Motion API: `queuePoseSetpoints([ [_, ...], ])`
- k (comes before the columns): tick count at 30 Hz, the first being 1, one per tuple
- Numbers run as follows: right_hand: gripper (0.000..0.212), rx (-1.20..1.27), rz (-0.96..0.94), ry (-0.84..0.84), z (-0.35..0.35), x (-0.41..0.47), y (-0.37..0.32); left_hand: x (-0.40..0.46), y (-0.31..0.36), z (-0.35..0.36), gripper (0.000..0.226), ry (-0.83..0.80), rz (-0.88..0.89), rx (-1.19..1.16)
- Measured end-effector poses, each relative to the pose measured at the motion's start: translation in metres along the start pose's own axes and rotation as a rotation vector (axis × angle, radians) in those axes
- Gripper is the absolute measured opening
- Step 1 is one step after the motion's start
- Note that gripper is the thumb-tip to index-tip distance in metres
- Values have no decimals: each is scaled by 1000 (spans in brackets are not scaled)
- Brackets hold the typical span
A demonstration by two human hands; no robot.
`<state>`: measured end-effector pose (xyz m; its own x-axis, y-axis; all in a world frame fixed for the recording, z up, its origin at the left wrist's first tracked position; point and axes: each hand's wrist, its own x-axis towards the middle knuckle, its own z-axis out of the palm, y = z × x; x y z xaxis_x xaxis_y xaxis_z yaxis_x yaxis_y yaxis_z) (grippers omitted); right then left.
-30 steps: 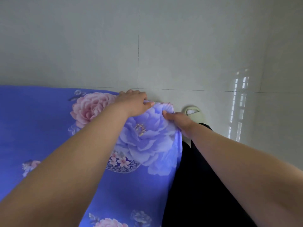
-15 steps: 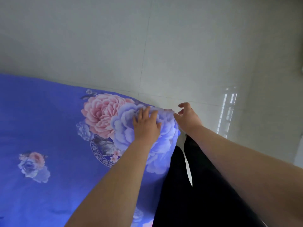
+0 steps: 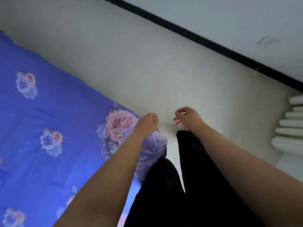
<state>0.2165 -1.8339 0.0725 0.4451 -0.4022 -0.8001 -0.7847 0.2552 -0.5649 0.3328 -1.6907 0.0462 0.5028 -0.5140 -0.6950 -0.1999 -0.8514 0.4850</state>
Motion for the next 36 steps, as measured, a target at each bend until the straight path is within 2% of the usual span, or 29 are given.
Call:
queuePoseSetpoints([
  [6, 17, -150, -128, 6, -78, 19, -123, 29, 46, -53, 18, 301, -111, -420],
  [12, 22, -249, -220, -111, -57, 44, -233, 43, 76, -125, 16, 410, -128, -648],
  [20, 25, -366, -310, -277, 58, 112, -396, 93, 14, -283, 17, 536, -165, -745],
  [24, 26, -310, -348, -326, 135, 141, -489, 121, -32, -390, 16, 528, -180, -662],
  [29, 26, -319, -382, -441, 226, 170, -598, 148, -76, -543, 21, 662, -195, -609],
  [36, 27, -359, -406, -502, 320, 268, -759, 244, -116, -689, 20, 717, -233, -717],
])
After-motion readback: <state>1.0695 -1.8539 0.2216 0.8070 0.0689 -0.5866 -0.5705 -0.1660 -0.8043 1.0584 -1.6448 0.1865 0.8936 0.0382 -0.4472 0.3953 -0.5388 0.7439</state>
